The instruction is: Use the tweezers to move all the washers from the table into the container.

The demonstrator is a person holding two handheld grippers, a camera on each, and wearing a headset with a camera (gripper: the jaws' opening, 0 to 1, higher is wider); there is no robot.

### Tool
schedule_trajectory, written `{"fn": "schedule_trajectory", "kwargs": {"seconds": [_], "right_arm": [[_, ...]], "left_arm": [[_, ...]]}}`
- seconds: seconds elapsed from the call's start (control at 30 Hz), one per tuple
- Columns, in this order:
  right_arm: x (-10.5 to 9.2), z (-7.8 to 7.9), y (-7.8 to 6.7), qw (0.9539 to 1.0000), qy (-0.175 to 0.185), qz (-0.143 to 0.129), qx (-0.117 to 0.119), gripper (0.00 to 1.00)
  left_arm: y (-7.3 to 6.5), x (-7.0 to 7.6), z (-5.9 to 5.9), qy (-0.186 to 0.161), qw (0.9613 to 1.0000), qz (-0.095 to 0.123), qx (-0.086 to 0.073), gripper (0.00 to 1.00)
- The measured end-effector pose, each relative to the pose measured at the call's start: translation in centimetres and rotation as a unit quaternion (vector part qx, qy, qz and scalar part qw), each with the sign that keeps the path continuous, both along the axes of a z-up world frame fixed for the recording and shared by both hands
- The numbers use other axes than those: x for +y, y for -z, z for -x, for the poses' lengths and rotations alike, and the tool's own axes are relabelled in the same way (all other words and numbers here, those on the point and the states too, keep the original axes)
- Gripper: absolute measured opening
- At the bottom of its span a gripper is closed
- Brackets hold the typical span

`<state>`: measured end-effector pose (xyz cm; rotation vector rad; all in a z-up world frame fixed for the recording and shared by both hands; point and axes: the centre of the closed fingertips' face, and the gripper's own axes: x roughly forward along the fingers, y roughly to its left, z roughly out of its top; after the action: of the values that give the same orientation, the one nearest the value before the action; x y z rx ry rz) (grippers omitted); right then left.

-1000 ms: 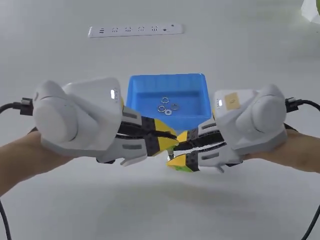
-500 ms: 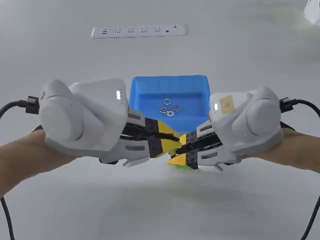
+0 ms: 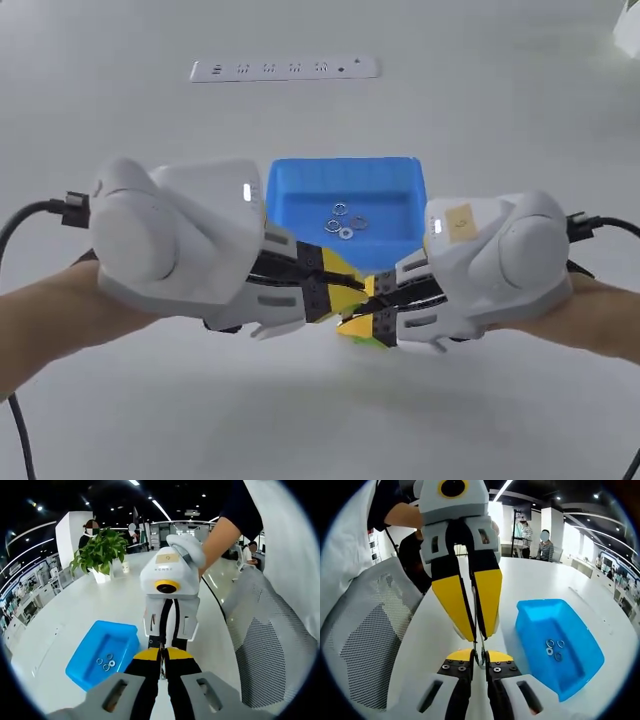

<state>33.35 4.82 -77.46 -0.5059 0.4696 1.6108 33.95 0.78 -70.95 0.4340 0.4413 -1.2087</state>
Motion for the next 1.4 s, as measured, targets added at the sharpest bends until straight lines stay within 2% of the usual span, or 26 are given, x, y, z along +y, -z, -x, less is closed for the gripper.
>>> {"fn": "schedule_trajectory", "kwargs": {"seconds": [0.27, 0.53, 0.8, 1.1, 1.23, 1.37, 1.4], "right_arm": [[0.0, -0.1, 0.1, 1.0, 0.001, 0.002, -0.001, 0.1], [-0.1, -0.3, -0.1, 1.0, 0.007, -0.001, 0.002, 0.09], [-0.2, -0.4, -0.4, 0.9999, 0.01, -0.004, 0.001, 0.09], [-0.4, -0.8, -1.2, 0.9997, 0.018, -0.01, 0.009, 0.09], [-0.8, -1.2, -1.8, 0.9995, 0.025, -0.013, 0.013, 0.09], [-1.0, -1.0, -2.8, 0.9996, 0.022, -0.013, 0.014, 0.09], [-1.1, -1.0, -3.0, 0.9996, 0.02, -0.011, 0.014, 0.09]], "left_arm": [[0.2, 0.2, -0.2, -0.005, 1.0, 0.0, 0.005, 0.08], [0.4, 0.2, 0.0, -0.003, 0.9999, -0.001, 0.011, 0.14], [0.3, 0.7, 0.5, -0.004, 0.9999, -0.004, 0.014, 0.18], [-0.7, 2.5, 1.0, -0.028, 0.9996, -0.001, 0.005, 0.18], [-1.0, 3.8, 1.0, -0.047, 0.9989, 0.002, 0.004, 0.18], [-0.7, 5.4, 0.9, -0.07, 0.9975, -0.002, 0.005, 0.2], [-0.6, 5.8, 0.7, -0.08, 0.9968, -0.006, 0.0, 0.22]]}}
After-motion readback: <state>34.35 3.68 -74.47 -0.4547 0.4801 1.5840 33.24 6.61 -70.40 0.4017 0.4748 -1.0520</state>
